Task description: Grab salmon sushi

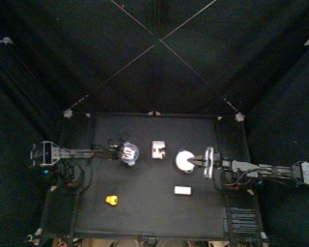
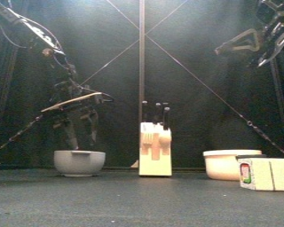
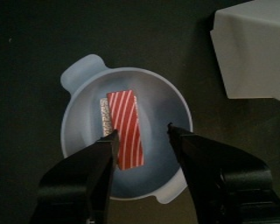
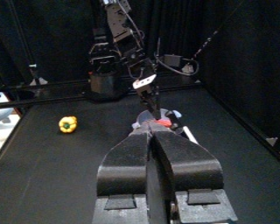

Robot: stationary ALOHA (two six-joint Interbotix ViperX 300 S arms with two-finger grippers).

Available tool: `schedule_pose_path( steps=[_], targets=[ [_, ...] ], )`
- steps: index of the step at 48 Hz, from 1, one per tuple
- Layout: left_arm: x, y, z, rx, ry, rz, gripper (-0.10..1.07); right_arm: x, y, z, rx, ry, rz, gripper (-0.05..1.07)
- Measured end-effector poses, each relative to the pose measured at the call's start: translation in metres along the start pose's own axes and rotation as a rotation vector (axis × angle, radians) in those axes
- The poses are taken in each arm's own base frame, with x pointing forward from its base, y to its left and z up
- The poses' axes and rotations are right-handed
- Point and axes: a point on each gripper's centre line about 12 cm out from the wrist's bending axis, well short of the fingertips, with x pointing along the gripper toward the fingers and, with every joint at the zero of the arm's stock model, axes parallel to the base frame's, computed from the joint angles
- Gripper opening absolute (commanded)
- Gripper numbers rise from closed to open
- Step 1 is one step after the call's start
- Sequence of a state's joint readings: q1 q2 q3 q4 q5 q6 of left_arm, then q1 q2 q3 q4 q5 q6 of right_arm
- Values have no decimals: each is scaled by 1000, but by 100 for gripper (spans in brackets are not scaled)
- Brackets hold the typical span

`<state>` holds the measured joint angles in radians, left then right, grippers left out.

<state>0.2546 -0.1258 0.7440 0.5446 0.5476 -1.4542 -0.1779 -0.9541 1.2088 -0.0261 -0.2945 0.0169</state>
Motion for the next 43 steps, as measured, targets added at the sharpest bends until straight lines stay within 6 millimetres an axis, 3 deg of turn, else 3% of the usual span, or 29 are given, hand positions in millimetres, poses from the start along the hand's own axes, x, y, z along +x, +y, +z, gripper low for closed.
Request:
schedule_pose_path(
  steps=[16,43],
  targets=[
    [1,1,3,5,5,70,84,0,0,0,0,0,0,2],
    [21,1,0,45,43,184,84,0,0,0,-1,0,0,2]
  ],
)
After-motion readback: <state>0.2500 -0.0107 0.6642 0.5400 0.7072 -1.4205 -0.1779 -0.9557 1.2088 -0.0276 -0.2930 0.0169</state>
